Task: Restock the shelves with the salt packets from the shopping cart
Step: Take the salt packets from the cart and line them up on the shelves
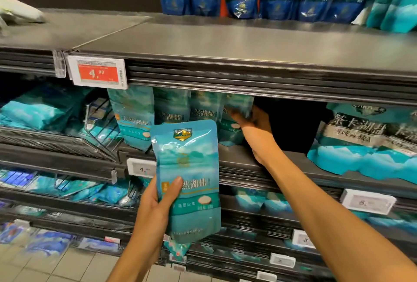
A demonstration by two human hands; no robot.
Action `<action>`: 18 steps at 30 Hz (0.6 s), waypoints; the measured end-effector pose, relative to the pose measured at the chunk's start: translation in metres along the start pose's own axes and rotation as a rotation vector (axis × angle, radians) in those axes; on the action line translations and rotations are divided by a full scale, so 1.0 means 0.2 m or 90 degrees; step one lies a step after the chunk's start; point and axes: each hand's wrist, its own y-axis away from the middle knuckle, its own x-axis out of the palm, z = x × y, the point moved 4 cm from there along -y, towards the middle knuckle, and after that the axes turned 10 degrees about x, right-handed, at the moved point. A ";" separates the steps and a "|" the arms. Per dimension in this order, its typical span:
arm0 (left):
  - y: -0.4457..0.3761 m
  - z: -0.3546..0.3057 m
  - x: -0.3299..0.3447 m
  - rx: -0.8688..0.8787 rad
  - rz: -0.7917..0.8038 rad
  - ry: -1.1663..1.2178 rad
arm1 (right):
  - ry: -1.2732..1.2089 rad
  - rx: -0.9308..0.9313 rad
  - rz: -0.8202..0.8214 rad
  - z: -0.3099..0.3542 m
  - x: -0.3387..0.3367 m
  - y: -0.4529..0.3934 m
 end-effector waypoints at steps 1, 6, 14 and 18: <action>-0.01 -0.01 0.01 0.005 0.005 0.000 | -0.001 0.000 0.001 -0.01 -0.01 0.01; -0.04 -0.04 0.08 0.021 0.033 0.002 | 0.053 0.052 0.041 -0.02 -0.02 0.03; -0.03 -0.03 0.10 0.024 0.012 0.017 | 0.048 0.024 0.093 0.02 0.06 0.04; -0.03 -0.04 0.07 0.029 0.007 0.017 | 0.046 0.020 0.029 -0.01 0.07 0.02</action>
